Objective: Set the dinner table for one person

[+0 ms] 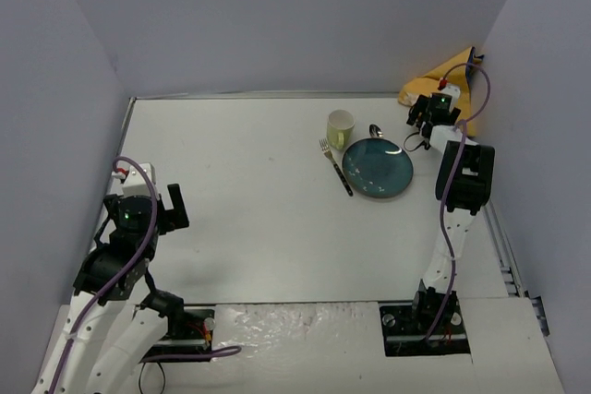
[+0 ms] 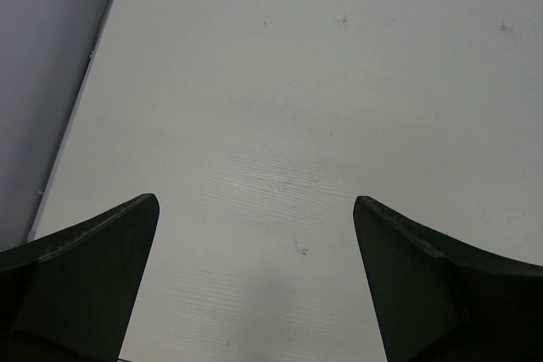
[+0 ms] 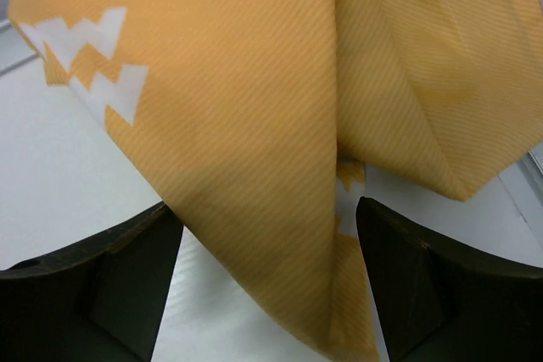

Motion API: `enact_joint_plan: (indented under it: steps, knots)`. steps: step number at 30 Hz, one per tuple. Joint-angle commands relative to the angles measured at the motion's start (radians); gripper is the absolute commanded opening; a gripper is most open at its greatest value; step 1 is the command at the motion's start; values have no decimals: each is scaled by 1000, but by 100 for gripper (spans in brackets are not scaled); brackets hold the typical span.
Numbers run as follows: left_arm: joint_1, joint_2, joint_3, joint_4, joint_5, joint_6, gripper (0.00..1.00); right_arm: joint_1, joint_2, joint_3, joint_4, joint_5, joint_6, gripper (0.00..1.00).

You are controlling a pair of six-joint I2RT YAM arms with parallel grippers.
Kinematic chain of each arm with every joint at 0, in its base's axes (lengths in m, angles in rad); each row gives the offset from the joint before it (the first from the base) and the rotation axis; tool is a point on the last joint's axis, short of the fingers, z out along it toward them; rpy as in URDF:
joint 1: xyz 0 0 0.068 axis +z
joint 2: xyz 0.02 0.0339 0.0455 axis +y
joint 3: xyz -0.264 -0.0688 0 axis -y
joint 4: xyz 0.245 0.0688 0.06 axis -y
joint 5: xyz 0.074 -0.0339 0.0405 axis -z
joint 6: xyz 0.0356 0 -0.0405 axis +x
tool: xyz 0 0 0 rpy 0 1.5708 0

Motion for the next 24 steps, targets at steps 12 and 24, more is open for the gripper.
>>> enact_joint_plan:
  steps: [12, 24]
  knots:
    - [-3, 22, 36, 28, -15, -12, 97, 62, -190, 131, 105, 48, -153, 0]
    - [-1, 3, 52, 35, 14, -2, 97, 376, -586, -10, 219, 444, -482, 0]
